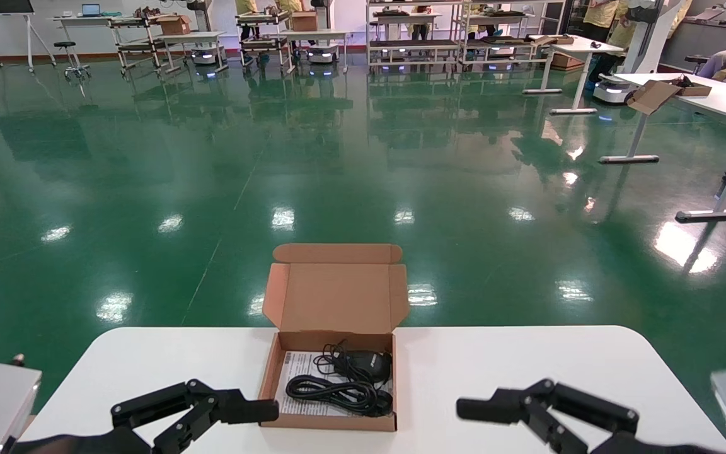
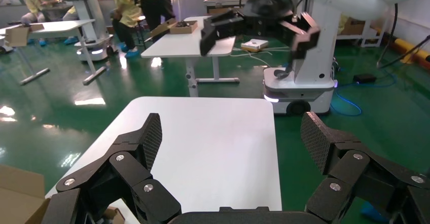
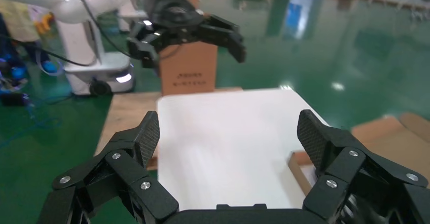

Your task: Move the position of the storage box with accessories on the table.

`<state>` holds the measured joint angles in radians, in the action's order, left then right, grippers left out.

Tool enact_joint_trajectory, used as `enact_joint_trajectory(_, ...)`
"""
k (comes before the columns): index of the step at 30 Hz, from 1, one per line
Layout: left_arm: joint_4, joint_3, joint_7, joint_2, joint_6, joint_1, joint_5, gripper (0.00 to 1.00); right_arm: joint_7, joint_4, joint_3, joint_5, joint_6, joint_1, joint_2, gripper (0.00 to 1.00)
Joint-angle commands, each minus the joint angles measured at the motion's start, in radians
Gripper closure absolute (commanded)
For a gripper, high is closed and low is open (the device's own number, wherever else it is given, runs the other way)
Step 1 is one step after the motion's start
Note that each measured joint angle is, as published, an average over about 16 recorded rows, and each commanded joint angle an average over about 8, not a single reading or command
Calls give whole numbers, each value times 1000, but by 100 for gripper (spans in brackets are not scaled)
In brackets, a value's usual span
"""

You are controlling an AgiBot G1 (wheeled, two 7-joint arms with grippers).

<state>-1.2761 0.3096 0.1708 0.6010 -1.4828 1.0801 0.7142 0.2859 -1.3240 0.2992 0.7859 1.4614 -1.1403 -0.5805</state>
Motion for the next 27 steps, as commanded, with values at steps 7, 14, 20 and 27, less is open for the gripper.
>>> enact_joint_trajectory(7, 0, 0, 0, 0, 0, 0, 0, 0, 205, -16, 72, 121, -13, -180, -9, 0)
enact_joint_trajectory(14, 0, 1, 0, 0, 0, 0, 0, 0, 347, 91, 182, 282, 11, -375, -132, 0)
enact_joint_trajectory(20, 0, 1, 0, 0, 0, 0, 0, 0, 422, 311, 286, 446, 1, -496, -280, 0)
enact_joint_trajectory(27, 0, 1, -1, 0, 0, 0, -1, 0, 484, 544, 389, 616, -61, -552, -423, 0)
